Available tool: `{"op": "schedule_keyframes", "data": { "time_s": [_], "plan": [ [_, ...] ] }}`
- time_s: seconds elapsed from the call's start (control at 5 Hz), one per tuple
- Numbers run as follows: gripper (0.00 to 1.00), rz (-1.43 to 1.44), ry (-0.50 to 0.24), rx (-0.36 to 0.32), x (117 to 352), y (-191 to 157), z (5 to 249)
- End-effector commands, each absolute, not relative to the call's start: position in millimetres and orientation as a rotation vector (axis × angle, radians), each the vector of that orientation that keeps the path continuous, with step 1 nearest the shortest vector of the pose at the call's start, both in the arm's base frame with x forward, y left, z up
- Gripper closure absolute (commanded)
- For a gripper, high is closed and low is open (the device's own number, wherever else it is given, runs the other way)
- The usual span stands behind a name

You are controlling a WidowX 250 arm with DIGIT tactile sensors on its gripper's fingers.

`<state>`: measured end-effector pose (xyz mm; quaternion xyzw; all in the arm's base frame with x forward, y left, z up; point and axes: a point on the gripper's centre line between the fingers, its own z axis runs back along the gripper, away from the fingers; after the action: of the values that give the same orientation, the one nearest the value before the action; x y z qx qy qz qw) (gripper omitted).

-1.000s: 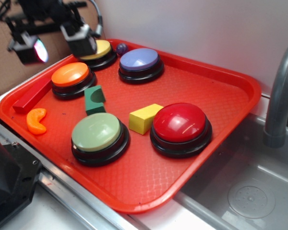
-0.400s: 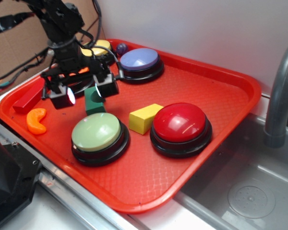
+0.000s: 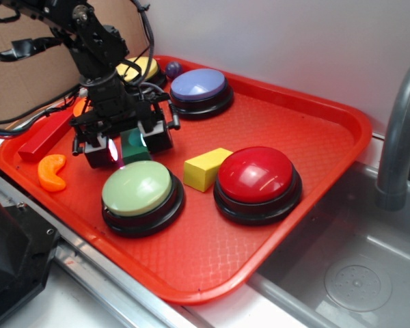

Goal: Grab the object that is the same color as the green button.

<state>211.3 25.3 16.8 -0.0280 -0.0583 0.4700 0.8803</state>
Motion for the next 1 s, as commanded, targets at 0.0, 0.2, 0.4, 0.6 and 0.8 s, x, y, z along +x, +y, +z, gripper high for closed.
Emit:
{"op": "schedule_keyframes", "data": {
  "time_s": [0.0,0.2,0.4,0.6,0.8],
  "plan": [
    [1.0,0.909,-0.153,-0.077,214.5,32.4,32.8],
    [1.0,0.743,-0.118,-0.029,221.4,34.3,62.1],
    [1.0,0.536,-0.07,0.087,227.9,30.0,93.8],
    [1.0,0.327,-0.045,0.112,231.9,24.4,130.1],
    [1.0,0.194,-0.117,0.095,232.3,19.2,171.4]
  ]
}}
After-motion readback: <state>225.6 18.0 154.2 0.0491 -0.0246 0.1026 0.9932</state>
